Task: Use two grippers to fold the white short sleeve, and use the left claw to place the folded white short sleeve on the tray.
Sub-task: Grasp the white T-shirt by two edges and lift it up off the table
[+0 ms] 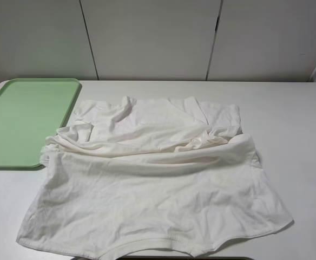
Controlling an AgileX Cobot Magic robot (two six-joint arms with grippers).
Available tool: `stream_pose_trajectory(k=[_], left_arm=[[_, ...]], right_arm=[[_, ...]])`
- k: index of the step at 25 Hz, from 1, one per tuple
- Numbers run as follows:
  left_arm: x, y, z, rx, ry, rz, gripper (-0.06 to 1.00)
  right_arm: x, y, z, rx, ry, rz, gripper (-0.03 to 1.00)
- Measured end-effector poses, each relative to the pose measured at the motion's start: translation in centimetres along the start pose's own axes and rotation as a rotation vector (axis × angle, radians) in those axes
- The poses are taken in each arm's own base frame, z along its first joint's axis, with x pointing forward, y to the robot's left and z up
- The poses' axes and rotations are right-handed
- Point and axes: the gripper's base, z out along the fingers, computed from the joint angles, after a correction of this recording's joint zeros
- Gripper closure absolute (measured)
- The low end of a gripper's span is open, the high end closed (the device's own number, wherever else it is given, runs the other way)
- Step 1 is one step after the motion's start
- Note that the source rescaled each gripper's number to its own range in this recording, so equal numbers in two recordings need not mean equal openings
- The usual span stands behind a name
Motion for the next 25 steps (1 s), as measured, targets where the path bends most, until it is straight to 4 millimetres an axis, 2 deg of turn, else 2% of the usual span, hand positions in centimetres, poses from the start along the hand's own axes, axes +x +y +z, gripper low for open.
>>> stream_pose_trajectory(k=[25], left_arm=[[0.0, 0.0, 0.0, 0.0, 0.0, 0.0, -0.05]], right_arm=[[0.0, 0.0, 0.0, 0.0, 0.0, 0.0, -0.03]])
